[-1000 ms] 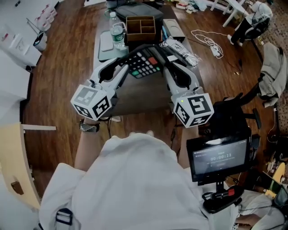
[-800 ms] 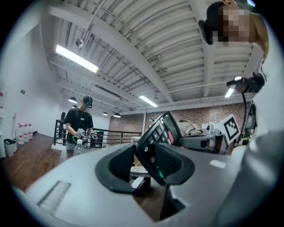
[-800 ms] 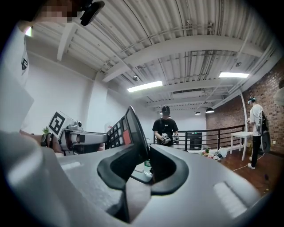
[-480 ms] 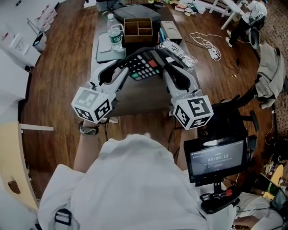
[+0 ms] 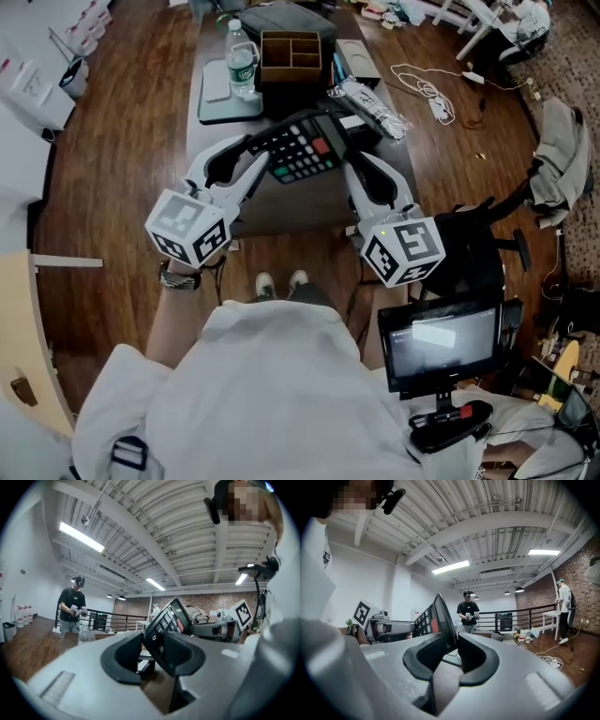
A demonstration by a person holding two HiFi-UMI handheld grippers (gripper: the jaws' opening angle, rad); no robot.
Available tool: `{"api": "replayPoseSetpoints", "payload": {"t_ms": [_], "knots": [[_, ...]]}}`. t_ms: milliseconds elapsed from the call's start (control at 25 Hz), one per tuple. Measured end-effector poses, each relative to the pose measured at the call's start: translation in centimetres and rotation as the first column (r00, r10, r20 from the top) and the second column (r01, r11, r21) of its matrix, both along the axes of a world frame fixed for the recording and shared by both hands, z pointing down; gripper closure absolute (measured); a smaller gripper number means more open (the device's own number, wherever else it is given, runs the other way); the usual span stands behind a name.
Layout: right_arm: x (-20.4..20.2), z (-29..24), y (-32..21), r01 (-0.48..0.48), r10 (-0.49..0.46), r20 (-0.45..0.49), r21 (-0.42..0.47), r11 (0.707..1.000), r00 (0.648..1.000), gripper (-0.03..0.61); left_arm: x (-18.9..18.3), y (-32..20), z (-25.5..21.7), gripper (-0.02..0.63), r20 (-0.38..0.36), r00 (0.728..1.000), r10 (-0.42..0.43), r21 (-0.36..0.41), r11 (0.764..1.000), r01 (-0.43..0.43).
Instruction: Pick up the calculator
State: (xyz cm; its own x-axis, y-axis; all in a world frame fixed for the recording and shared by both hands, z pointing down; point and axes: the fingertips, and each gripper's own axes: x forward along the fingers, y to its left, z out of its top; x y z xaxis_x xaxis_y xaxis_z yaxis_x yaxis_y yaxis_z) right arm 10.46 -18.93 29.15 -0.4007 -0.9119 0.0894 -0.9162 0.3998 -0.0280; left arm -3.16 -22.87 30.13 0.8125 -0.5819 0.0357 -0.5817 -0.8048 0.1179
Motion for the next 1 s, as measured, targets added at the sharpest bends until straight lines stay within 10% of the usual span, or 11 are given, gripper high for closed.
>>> {"api": "replayPoseSetpoints", "payload": {"t_ms": [560,1000], "knots": [[-0.4,1.8,5.7,-0.002,0.003,0.008,-0.042,0.999,1.0,0.497,-0.4,5.8,2.2,0.457,-0.001,1.0,-0.003,-0.049,0.999,0.003],[1.8,1.3,19.3,0.025,-0.025,-0.01,0.002,1.0,1.0,0.497,1.7,19.8,2.5,0.457,-0.029,0.999,-0.039,-0.035,0.999,0.038]]}}
